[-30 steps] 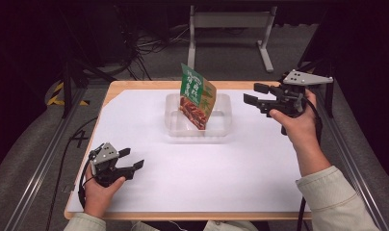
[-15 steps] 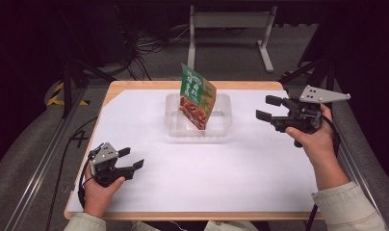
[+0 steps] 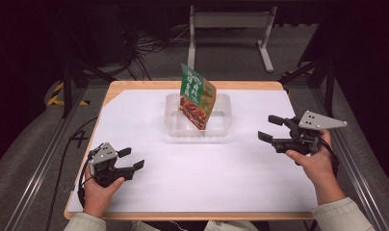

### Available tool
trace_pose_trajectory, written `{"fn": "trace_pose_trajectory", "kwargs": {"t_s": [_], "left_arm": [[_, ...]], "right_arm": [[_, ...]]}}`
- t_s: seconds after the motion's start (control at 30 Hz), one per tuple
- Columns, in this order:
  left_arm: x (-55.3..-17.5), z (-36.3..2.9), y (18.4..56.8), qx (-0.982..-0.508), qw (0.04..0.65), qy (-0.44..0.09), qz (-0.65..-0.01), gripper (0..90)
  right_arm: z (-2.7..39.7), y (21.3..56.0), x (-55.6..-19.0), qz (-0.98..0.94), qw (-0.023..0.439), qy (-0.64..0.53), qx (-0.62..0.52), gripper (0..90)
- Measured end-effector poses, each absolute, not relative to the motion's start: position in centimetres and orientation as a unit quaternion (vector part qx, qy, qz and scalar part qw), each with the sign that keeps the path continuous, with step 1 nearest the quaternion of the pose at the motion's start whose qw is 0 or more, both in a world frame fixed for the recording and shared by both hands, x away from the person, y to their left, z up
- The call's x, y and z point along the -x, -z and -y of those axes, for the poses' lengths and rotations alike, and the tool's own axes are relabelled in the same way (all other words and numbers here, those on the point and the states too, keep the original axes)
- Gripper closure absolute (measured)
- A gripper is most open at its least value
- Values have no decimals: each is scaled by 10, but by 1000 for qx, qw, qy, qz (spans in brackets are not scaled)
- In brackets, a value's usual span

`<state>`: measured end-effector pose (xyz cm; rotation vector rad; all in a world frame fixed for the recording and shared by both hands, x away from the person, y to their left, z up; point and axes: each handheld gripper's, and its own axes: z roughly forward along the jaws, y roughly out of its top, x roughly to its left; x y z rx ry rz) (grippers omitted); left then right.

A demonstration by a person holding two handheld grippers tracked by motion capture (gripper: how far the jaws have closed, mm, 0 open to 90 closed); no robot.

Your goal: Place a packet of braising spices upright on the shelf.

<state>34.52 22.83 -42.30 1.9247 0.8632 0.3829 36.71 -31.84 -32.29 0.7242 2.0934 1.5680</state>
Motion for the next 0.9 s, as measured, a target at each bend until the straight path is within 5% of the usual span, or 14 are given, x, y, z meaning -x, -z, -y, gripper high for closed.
{"fn": "trace_pose_trajectory", "kwargs": {"t_s": [0.9], "left_arm": [[-344,-229,422,-785,506,-133,-331,280]], "right_arm": [[333,419,-336,-761,209,-539,-294,279]]}}
